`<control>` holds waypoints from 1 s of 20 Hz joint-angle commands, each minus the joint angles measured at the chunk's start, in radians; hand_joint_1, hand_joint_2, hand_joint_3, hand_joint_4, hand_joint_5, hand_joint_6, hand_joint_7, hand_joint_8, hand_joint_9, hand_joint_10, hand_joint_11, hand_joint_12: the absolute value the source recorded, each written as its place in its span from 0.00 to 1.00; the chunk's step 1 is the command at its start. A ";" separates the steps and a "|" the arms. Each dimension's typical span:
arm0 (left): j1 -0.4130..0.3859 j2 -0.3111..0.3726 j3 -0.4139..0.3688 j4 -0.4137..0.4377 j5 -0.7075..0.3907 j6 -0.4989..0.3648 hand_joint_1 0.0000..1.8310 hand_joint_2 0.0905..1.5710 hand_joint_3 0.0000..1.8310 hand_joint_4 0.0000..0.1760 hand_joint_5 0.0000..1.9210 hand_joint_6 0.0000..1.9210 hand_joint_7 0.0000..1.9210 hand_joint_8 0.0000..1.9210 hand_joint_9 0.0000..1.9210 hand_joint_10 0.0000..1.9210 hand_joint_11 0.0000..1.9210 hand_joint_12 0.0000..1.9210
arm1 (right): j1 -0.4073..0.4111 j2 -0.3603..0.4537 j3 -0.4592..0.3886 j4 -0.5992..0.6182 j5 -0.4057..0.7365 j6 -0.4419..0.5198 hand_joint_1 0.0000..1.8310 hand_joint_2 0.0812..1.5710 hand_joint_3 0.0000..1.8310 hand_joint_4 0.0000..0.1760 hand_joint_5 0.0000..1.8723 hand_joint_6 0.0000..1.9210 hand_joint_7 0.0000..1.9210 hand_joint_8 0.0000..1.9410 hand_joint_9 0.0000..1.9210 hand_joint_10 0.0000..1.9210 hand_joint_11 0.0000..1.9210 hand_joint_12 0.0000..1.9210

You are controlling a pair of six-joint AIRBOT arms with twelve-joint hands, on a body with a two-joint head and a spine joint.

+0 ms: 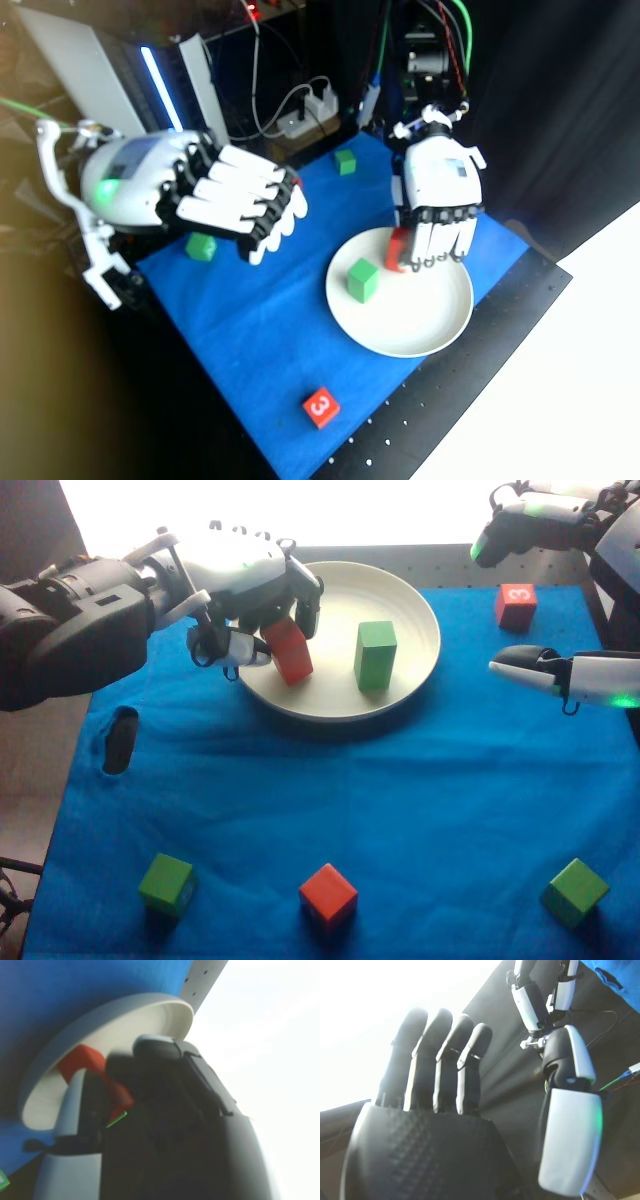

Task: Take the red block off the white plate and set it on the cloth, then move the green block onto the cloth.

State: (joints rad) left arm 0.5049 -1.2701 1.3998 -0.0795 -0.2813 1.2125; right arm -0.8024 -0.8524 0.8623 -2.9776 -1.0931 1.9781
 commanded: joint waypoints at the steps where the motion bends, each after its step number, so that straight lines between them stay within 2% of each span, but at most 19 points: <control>1: -0.007 -0.005 0.003 -0.003 -0.129 0.001 0.73 0.77 0.00 0.00 0.35 0.64 0.41 0.71 0.39 0.82 0.30 0.94 | 0.012 -0.002 0.003 -0.034 -0.118 -0.002 0.53 0.51 0.09 0.00 0.29 0.45 0.25 0.59 0.22 0.71 0.18 0.90; 4: -0.007 0.002 -0.002 -0.003 -0.155 -0.017 0.73 0.77 0.00 0.00 0.33 0.66 0.40 0.70 0.41 0.80 0.35 0.87 | 0.012 -0.002 0.003 -0.034 -0.118 -0.002 0.54 0.51 0.10 0.00 0.29 0.44 0.25 0.60 0.22 0.72 0.18 0.90; 6: -0.006 0.020 -0.019 -0.003 -0.184 -0.031 0.74 0.76 0.00 0.00 0.35 0.66 0.42 0.65 0.43 0.76 0.37 0.83 | 0.012 -0.002 0.003 -0.034 -0.118 -0.002 0.55 0.50 0.10 0.00 0.29 0.43 0.25 0.59 0.22 0.70 0.16 0.90; 8: -0.003 0.056 -0.057 -0.002 -0.231 -0.043 0.73 0.76 0.00 0.00 0.34 0.69 0.41 0.67 0.42 0.78 0.35 0.86 | 0.012 -0.002 0.003 -0.034 -0.118 -0.002 0.54 0.50 0.10 0.00 0.30 0.44 0.26 0.60 0.24 0.71 0.18 0.91; 10: 0.010 0.124 -0.129 0.013 -0.296 -0.043 0.73 0.77 0.00 0.00 0.34 0.72 0.39 0.69 0.40 0.77 0.33 0.86 | 0.012 -0.002 0.003 -0.034 -0.118 -0.002 0.54 0.50 0.11 0.00 0.29 0.48 0.27 0.63 0.23 0.74 0.17 0.92; 12: 0.031 0.198 -0.209 0.032 -0.368 -0.044 0.74 0.76 0.00 0.00 0.35 0.69 0.40 0.67 0.43 0.75 0.38 0.82 | 0.012 -0.002 0.003 -0.034 -0.118 -0.002 0.56 0.45 0.15 0.00 0.29 0.50 0.26 0.63 0.23 0.74 0.18 0.93; 14: 0.056 0.256 -0.273 0.051 -0.426 -0.044 0.73 0.76 0.00 0.00 0.34 0.66 0.42 0.69 0.41 0.79 0.37 0.86 | 0.012 -0.002 0.003 -0.034 -0.118 -0.002 0.57 0.44 0.16 0.00 0.29 0.51 0.26 0.63 0.24 0.75 0.20 0.94; 15: 0.069 0.279 -0.300 0.059 -0.450 -0.044 0.66 0.77 0.00 0.00 0.36 0.67 0.44 0.71 0.40 0.72 0.32 0.92 | 0.012 -0.002 0.002 -0.034 -0.118 -0.002 0.56 0.45 0.16 0.00 0.29 0.51 0.26 0.63 0.24 0.76 0.21 0.95; 16: 0.083 0.302 -0.330 0.067 -0.473 -0.044 0.65 0.77 0.00 0.00 0.37 0.66 0.44 0.72 0.40 0.71 0.33 0.94 | 0.012 -0.002 0.002 -0.033 -0.118 -0.002 0.54 0.45 0.16 0.00 0.29 0.50 0.26 0.63 0.23 0.76 0.21 0.95; 18: 0.116 0.345 -0.383 0.082 -0.522 -0.044 0.65 0.76 0.00 0.00 0.38 0.63 0.45 0.72 0.41 0.74 0.36 0.95 | 0.012 -0.002 0.001 -0.030 -0.118 -0.002 0.52 0.44 0.19 0.00 0.28 0.51 0.25 0.65 0.22 0.78 0.20 0.97; 19: 0.132 0.361 -0.404 0.086 -0.540 -0.044 0.66 0.76 0.00 0.00 0.38 0.63 0.46 0.71 0.42 0.72 0.37 0.91 | 0.012 -0.001 0.001 -0.029 -0.118 -0.002 0.52 0.42 0.22 0.00 0.29 0.52 0.26 0.65 0.24 0.79 0.21 0.97; 20: 0.148 0.375 -0.423 0.088 -0.555 -0.044 0.72 0.74 0.00 0.00 0.37 0.60 0.46 0.66 0.44 0.75 0.37 0.87 | 0.012 -0.001 0.001 -0.028 -0.118 -0.002 0.52 0.40 0.24 0.00 0.30 0.52 0.27 0.64 0.24 0.78 0.22 0.97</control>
State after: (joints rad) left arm 0.6662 -0.8982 0.9688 0.0135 -0.7025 1.1667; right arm -0.8024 -0.8524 0.8627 -2.9776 -1.0927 1.9778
